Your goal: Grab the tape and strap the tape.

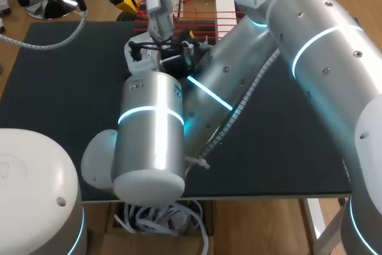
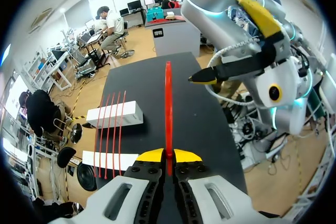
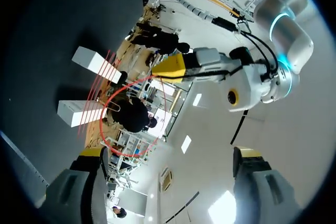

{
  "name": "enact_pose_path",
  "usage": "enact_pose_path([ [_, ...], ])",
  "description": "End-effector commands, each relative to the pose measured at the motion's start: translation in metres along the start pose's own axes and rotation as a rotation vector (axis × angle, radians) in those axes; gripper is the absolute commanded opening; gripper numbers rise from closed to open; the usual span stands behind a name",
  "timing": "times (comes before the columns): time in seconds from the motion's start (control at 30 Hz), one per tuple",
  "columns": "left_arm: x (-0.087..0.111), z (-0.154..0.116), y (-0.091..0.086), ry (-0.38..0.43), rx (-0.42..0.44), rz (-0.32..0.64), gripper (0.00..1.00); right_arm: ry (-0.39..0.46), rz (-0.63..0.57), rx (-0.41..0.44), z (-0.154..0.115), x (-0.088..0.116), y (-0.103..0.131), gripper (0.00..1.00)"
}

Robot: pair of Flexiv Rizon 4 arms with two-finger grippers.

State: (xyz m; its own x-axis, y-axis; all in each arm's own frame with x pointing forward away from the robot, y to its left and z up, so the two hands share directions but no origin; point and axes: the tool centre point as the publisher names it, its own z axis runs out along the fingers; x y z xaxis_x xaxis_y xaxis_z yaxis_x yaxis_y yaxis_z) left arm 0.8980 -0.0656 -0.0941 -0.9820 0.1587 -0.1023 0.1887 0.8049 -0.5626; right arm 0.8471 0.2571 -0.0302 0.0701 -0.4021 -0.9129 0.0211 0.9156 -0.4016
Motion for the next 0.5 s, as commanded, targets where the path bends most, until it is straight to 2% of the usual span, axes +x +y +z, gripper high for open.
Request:
enact_pose_path([
  [0.03, 0.000, -0.001, 0.000, 0.002, -0.002, -0.001, 0.00, 0.009, 0.001, -0.017, 0.003, 0.001, -0.024, 1.00],
  [0.5, 0.000, -0.001, 0.000, 0.002, -0.002, -0.001, 0.00, 0.009, -0.003, 0.025, 0.001, 0.008, -0.084, 1.00],
])
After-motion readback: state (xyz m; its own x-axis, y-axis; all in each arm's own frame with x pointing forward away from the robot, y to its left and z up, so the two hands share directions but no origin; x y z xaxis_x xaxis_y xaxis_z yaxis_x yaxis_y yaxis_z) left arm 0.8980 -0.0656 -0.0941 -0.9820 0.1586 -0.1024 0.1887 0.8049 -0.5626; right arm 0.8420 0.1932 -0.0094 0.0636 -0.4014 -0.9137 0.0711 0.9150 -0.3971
